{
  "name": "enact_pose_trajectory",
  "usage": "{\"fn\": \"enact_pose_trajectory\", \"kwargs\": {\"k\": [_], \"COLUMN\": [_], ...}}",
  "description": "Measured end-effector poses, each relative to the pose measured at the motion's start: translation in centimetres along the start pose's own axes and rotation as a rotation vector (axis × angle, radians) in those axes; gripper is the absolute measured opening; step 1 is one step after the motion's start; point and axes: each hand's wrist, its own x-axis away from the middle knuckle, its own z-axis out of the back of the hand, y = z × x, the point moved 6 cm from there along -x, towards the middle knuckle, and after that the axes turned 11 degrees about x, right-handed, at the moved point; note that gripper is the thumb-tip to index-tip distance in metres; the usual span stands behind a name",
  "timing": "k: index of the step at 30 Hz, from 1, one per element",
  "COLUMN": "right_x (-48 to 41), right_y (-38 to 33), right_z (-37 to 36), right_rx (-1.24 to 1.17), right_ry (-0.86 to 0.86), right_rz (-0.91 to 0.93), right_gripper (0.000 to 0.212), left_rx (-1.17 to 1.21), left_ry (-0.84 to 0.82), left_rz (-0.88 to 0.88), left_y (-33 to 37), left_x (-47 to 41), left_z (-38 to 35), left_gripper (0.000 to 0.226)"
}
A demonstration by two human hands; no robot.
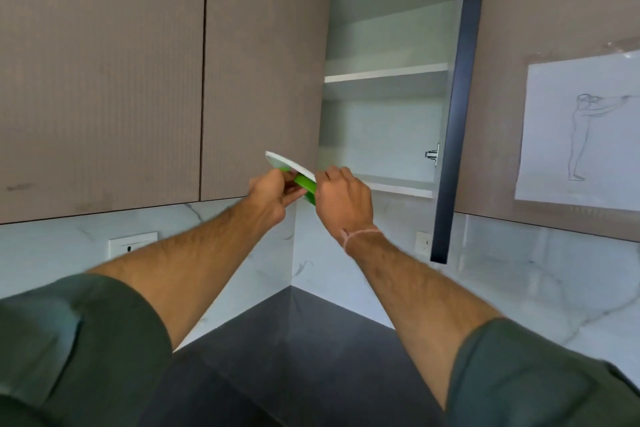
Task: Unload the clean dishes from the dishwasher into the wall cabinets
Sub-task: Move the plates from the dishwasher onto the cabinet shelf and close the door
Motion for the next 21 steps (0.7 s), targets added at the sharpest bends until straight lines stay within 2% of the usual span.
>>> {"fn": "enact_pose_trajectory", "kwargs": {"k": [9,16,21], "right_x": [-9.5,-12.6,-13.2], "right_y": [4.7,10.3,13.9], "right_z": [-7.4,-14.2,-17.3], "right_rx": [0.188,0.388,0.535], "right_ry": [0.039,-0.072,-0.147], "right_rz": [0.025,0.016,-0.014], "right_gripper": [0.02,0.025,0.023], "left_rx": [0.119,0.224,0.25], "left_ry": [-0.178,-0.243,-0.311], "left_rz": [0.089,0.234,0.35], "left_y": [-3.0,-9.7,-14.0], "left_x": [-11.1,-18.1,-21.2], "left_z": [-8.2,-13.1,-15.7], "left_gripper": [0.014,0.025,0.019]}}
